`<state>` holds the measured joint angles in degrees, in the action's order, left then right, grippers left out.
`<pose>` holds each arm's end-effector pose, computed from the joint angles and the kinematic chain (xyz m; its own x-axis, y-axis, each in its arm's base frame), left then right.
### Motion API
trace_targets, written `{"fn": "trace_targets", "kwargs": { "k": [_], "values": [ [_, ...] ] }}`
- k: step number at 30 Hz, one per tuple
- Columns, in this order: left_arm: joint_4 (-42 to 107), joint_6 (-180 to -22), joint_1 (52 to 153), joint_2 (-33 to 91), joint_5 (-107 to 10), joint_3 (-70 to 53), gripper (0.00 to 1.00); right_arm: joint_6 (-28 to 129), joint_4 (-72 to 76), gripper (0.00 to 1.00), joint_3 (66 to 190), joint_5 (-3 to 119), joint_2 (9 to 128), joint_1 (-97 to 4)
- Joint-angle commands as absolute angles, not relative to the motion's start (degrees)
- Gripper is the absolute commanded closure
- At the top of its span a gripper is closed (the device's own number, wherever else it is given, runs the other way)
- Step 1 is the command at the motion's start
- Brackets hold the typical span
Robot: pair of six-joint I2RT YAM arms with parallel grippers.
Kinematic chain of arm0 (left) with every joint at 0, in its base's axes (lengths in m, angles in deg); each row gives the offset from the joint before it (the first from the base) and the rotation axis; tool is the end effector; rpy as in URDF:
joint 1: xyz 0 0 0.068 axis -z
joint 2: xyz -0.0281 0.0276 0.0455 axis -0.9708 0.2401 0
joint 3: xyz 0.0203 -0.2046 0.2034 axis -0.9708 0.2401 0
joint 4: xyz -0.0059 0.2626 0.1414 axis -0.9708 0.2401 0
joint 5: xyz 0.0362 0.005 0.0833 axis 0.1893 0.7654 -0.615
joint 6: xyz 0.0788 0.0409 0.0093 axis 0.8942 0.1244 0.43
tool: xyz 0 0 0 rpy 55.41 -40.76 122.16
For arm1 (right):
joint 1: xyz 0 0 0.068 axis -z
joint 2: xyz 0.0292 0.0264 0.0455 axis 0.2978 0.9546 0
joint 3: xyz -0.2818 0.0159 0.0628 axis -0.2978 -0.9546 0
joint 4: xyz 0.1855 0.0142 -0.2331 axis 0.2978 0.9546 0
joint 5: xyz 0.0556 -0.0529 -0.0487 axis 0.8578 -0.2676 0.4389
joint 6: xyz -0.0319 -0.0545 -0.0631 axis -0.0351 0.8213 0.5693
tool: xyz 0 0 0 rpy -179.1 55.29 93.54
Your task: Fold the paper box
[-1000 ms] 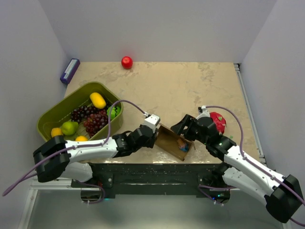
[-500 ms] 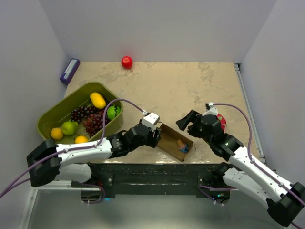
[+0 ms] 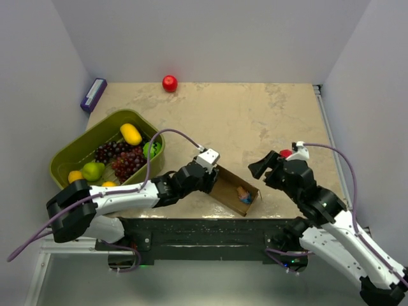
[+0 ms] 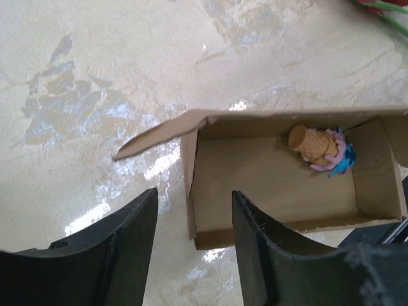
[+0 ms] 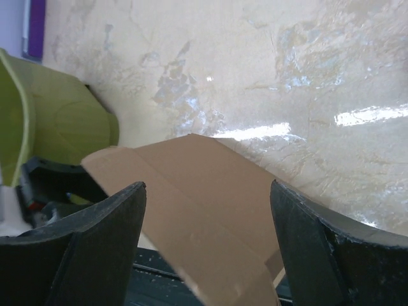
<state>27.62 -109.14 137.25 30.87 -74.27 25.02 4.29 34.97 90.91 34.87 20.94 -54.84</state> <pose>0.1873 -0.2910 0.1787 -0.4796 0.1976 -0.8550 0.5853 0.7979 -0.1439 0.1692 0.1026 0.2796 -0.5483 0.5455 -0.6339 0.0663 0.7839 0.6173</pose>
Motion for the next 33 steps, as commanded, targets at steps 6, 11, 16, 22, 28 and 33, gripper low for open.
{"fn": "trace_targets", "kwargs": {
  "k": [6,11,16,22,28,33],
  "values": [
    [22.3,-105.8,137.0,33.5,-75.1,20.4,0.6,-2.2,53.1,0.35,94.2,35.6,10.1,-55.0],
    [22.8,-106.0,137.0,34.8,-75.5,19.9,0.76,-3.5,55.5,0.51,94.9,42.8,8.8,-55.0],
    [22.8,-106.4,137.0,35.9,-75.4,19.7,0.9,-2.2,57.2,0.57,96.2,47.2,8.5,-55.0],
    [23.5,-106.8,137.0,36.8,-75.8,19.3,0.97,-0.5,59.2,0.55,95.7,49.3,7.9,-55.1],
    [25.4,-107.5,137.0,37.8,-77.3,18.5,1.0,-0.2,62.0,0.57,94.6,48.4,6.8,-55.0],
    [26.1,-107.6,137.0,38.1,-77.6,18.2,1.0,-0.1,58.8,0.66,91.0,47.3,7.8,-55.0]
  ]
}}
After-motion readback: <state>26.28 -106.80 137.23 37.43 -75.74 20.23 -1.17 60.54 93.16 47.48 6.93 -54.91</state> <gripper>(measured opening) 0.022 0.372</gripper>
